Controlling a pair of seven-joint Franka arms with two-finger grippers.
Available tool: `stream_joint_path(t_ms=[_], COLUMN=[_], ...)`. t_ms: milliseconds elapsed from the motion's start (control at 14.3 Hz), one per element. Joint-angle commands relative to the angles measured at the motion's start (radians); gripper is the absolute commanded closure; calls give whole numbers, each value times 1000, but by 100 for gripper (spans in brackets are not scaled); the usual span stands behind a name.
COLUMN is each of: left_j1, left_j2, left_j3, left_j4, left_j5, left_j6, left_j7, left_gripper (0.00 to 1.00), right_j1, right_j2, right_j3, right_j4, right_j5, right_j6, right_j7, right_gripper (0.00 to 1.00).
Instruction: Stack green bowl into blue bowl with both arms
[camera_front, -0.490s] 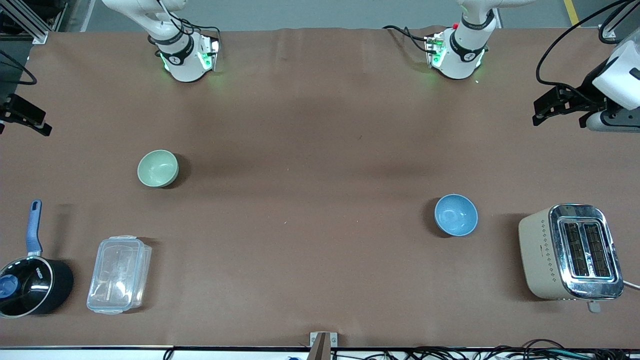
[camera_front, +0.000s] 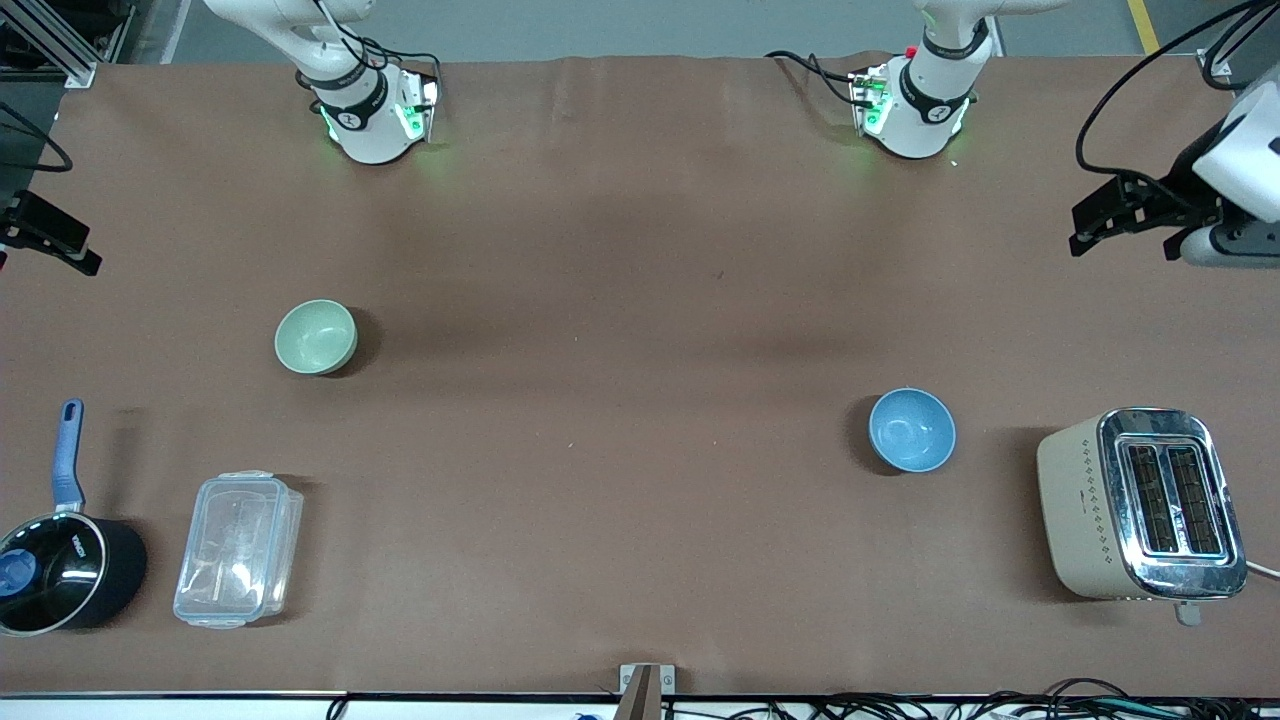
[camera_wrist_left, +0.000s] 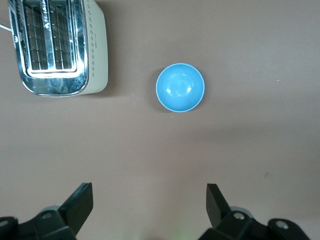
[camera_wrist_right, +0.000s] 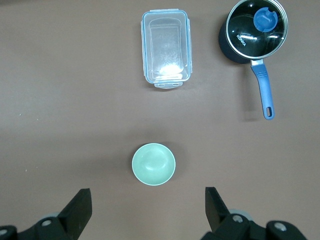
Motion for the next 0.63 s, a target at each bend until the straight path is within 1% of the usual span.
stream_joint_path(t_ms=[0, 70, 210, 350, 559], left_j1=[5, 5, 4, -1, 11], left_j2=[171, 214, 306, 366, 415], left_j3=[-18, -18, -18, -16, -16], left_j4=[65, 61, 44, -13, -155], left_j5=[22, 25, 28, 29, 31], left_j6=[62, 108, 203, 320, 551], left_j7=[-2, -1, -4, -5, -5], left_gripper=[0, 0, 0, 0, 0], right_j1=[0, 0, -6, -7, -7], right_j2=[3, 3, 0, 1, 1], right_j3=[-1, -1, -3, -4, -4], right_j4=[8, 5, -36, -162, -399], right_j5=[5, 5, -7, -14, -51], right_j6=[-3, -10, -20, 15, 196], right_j7=[15, 15, 3, -1, 1], right_gripper=[0, 0, 0, 0, 0])
